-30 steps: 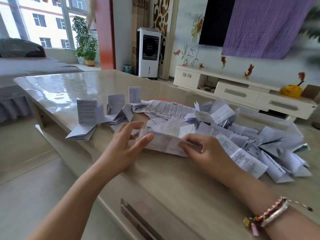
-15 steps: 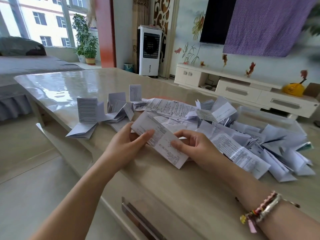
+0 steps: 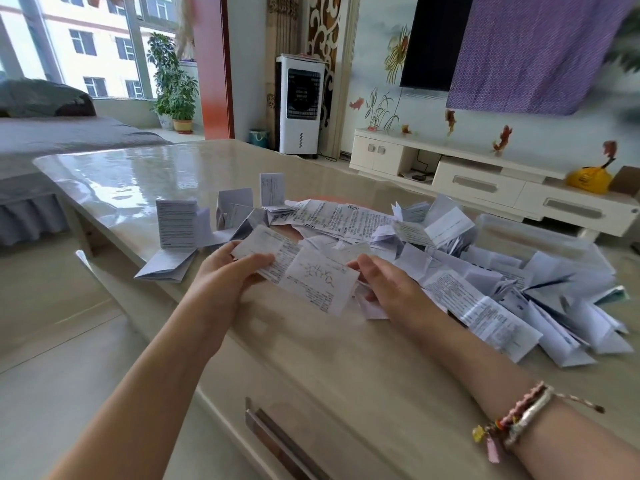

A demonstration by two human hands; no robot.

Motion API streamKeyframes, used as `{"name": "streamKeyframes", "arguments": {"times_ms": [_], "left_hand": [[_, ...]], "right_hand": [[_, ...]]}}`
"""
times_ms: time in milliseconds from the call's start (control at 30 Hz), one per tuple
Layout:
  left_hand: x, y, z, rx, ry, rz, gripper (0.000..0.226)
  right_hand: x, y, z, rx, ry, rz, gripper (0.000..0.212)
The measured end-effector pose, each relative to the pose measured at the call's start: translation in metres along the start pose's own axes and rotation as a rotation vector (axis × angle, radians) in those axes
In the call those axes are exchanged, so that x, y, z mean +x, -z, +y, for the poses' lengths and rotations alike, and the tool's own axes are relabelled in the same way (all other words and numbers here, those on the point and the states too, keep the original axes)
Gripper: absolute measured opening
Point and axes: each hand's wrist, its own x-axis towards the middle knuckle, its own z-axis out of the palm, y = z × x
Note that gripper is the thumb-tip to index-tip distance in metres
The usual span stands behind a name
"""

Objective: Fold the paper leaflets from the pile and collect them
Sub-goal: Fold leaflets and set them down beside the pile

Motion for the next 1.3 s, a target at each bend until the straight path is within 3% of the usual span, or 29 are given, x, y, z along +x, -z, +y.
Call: {"name": "streamKeyframes", "arguments": {"times_ms": [167, 333, 433, 533, 700, 767, 833, 867, 900, 1000, 1100, 1200, 1300], "left_hand": [[-0.001, 0.000, -0.001, 0.038, -0.041, -0.091, 0.035], [0.003, 0.006, 0.001, -0.117, -0.065, -0.169, 0.029], [0.001, 0.002, -0.002, -0.077, -0.071, -0.179, 0.035], [-0.005, -0.007, -0.006, 0.023, -0.109, -0.118, 0.024], [-0.009, -0.016, -0.006, 0.162, -0.171, -0.140, 0.023], [-0.009, -0.019, -0.006, 0.213, -0.185, -0.201, 0.032], [-0.008, -0.021, -0.008, 0.272, -0.210, -0.241, 0.061], [-0.008, -0.022, -0.009, 0.322, -0.229, -0.258, 0.074], [-0.008, -0.023, -0.009, 0.364, -0.262, -0.263, 0.074], [-0.002, -0.024, -0.012, 0.543, -0.415, -0.233, 0.043], [0.000, -0.029, -0.018, 0.828, -0.508, -0.178, 0.053], [-0.007, -0.041, -0.021, 0.948, -0.519, -0.166, 0.058], [-0.009, -0.053, -0.028, 1.100, -0.620, -0.156, 0.060]], "right_hand": [[-0.003, -0.001, -0.007, 0.046, -0.006, 0.006, 0.065], [-0.010, -0.003, -0.017, 0.016, -0.061, -0.077, 0.068], [-0.011, -0.002, -0.018, 0.022, -0.016, -0.096, 0.076], [-0.012, -0.003, -0.023, 0.010, 0.057, -0.090, 0.063], [-0.014, -0.007, -0.027, 0.092, 0.088, -0.120, 0.014], [-0.014, -0.006, -0.025, 0.155, 0.059, -0.125, 0.022], [-0.014, -0.004, -0.026, 0.255, 0.034, -0.124, 0.026], [-0.014, -0.003, -0.026, 0.309, 0.023, -0.108, 0.026], [-0.014, 0.000, -0.027, 0.370, 0.007, -0.080, 0.027], [-0.014, 0.013, -0.026, 0.468, -0.004, 0.052, 0.043], [-0.020, 0.038, -0.027, 0.399, 0.023, 0.176, 0.050], [-0.025, 0.065, -0.027, 0.306, -0.025, 0.318, 0.046], [-0.034, 0.093, -0.026, 0.250, -0.110, 0.353, 0.043]]}}
